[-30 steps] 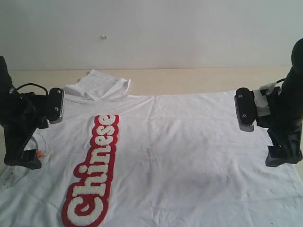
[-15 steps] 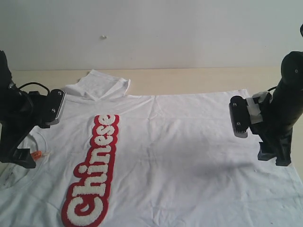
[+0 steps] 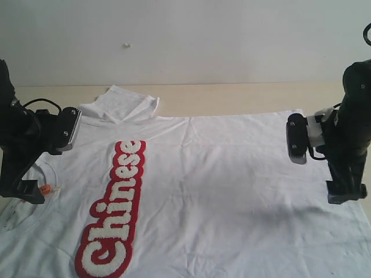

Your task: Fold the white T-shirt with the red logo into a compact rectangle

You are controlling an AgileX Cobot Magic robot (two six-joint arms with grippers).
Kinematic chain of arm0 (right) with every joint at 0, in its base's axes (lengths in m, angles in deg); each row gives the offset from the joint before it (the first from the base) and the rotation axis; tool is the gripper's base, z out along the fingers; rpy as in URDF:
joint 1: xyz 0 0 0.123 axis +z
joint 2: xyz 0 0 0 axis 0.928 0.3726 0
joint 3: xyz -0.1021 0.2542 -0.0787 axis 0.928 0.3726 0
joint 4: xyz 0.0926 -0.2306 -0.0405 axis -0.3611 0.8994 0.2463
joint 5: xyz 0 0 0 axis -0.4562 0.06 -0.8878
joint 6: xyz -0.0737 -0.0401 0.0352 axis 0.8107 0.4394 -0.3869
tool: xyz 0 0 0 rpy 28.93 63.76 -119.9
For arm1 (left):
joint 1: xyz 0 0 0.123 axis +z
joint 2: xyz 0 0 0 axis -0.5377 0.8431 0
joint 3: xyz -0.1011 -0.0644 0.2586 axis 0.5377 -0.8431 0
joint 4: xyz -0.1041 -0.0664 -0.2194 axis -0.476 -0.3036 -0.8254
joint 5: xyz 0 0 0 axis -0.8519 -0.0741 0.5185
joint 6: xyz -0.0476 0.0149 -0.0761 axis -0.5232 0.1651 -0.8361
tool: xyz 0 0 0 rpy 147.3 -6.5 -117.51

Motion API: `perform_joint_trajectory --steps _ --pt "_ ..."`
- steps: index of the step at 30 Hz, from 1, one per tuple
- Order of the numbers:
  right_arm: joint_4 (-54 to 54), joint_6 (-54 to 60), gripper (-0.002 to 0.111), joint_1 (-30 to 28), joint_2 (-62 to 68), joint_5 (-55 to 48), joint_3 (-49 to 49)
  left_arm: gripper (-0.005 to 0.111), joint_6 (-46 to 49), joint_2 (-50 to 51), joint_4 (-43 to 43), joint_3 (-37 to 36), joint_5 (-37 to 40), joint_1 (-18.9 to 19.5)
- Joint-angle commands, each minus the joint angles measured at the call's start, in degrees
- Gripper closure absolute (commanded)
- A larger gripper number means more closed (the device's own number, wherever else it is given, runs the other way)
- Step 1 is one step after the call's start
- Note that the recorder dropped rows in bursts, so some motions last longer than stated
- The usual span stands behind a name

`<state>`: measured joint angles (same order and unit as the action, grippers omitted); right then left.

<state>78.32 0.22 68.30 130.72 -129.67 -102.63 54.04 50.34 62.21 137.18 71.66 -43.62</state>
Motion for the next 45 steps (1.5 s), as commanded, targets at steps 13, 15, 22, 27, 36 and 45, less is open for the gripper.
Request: perform_joint_trajectory --steps 13,15,22,27,36,45 --pt "0.92 13.94 0.003 -0.17 4.21 3.72 -0.29 0.002 0.23 -0.03 -0.64 0.46 0.30 0.15" --pt "0.12 15.52 0.003 -0.17 4.48 4.07 -0.29 0.002 0.23 -0.03 -0.64 0.46 0.30 0.15" --pt "0.10 17.03 0.003 -0.17 7.37 5.10 -0.39 0.002 0.12 0.01 -0.87 0.46 0.53 0.15" --pt "-0.55 16.92 0.011 -0.17 10.51 4.29 -1.73 0.002 0.12 0.01 -1.10 0.46 0.64 0.15" --pt "-4.25 16.94 0.050 -0.17 14.78 0.99 -3.70 0.002 0.12 0.01 -1.73 0.46 0.76 0.15" --pt "-4.48 16.08 0.102 -0.17 15.00 0.78 -3.70 0.002 0.23 3.72 -1.74 0.46 0.47 0.15"
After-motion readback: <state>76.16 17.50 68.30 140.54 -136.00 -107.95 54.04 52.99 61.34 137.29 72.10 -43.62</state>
